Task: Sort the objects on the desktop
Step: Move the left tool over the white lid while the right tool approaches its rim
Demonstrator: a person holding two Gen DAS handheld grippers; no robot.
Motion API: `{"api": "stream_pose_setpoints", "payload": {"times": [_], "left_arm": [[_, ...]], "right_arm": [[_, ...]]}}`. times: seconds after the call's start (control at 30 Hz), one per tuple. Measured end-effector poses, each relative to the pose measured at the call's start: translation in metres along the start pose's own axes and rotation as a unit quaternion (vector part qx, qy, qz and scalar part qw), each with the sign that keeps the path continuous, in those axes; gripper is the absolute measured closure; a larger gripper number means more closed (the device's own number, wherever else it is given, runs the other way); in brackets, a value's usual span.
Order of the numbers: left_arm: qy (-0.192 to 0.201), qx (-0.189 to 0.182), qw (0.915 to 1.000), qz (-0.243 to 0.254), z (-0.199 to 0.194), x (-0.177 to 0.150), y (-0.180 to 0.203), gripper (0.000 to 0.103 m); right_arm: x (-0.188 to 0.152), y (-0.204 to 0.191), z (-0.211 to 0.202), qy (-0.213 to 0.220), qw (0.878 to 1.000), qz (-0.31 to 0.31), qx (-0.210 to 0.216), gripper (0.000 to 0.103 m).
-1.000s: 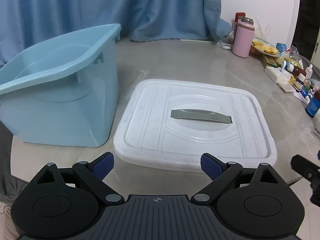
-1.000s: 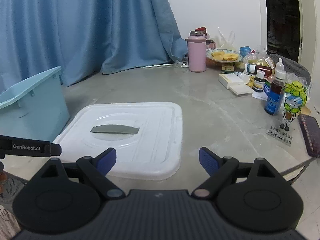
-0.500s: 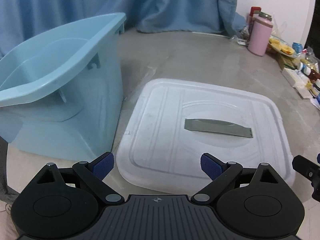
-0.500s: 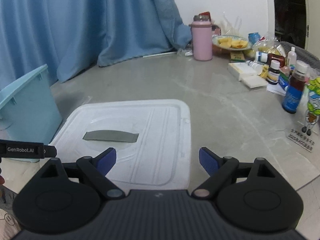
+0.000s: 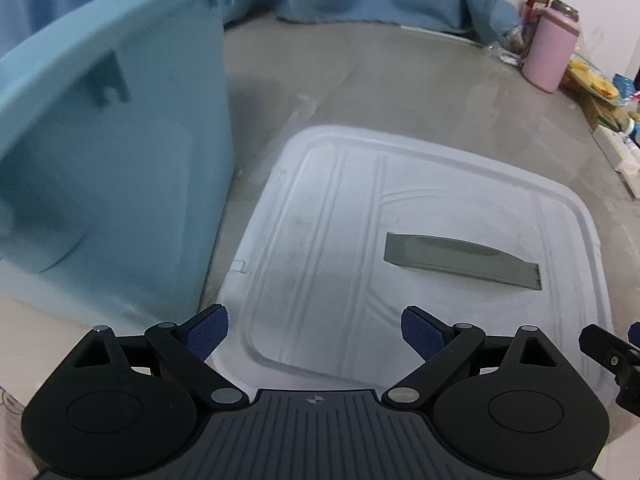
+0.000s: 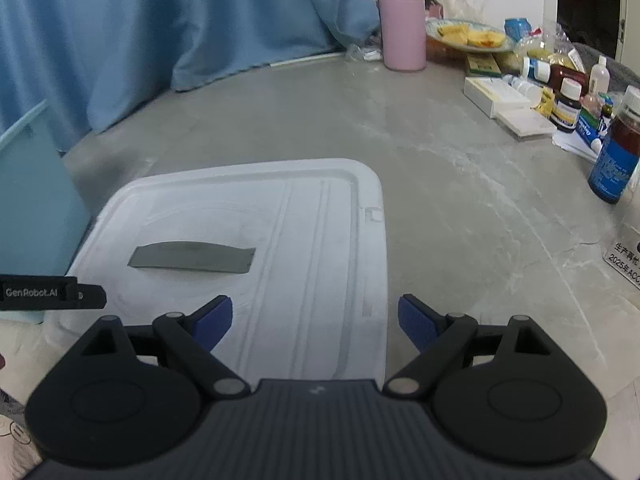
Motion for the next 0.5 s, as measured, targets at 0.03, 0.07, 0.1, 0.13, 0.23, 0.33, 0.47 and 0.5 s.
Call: {"api": "stream_pose_setpoints", "payload": {"times": [0.03,0.07,0.1,0.13,0.23,0.33,0.47,0.5], "left_arm": [[-0.004,0.000,1.0000,-0.003,0.004,0.001,0.000,0.008],[-0.003,0.004,1.0000,-0.002,0.007,0.002,0.000,0.008],[-0.001,0.009,1.0000,-0.001,0.009,0.003,0.000,0.008],[0.000,0.013,0.9999,0.000,0.011,0.004,0.000,0.006],[0.003,0.014,0.9999,0.005,0.015,0.003,0.005,0.001],[0.009,0.026,0.9990,0.034,0.016,-0.001,0.012,0.000],[0.009,0.025,0.9989,0.039,0.015,-0.001,0.013,0.000],[0.006,0.026,0.9989,0.039,0.014,-0.002,0.012,0.000]], "right_arm": [[0.001,0.001,0.003,-0.004,1.000,0.001,-0.001,0.013],[0.001,0.002,0.007,-0.009,1.000,0.002,-0.003,0.013],[0.002,0.002,0.011,-0.016,1.000,0.005,-0.005,0.013],[0.002,0.002,0.016,-0.023,1.000,0.007,-0.007,0.013],[-0.002,0.003,0.029,-0.050,0.999,0.012,-0.015,0.010],[-0.005,-0.003,0.035,-0.057,0.998,-0.007,-0.023,0.003],[-0.009,-0.007,0.035,-0.057,0.998,-0.012,-0.027,0.000],[-0.009,-0.007,0.035,-0.058,0.998,-0.014,-0.027,0.000]]}}
Point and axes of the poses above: each gripper's, at about its wrist camera, not at the fingertips, and z roughly the way its jaws point, y to its right, x to its top, the point moved 10 cm from there along z, roughly the way its jaws point, and after that the axes turned 4 degrees about x, right-handed, at the moved point
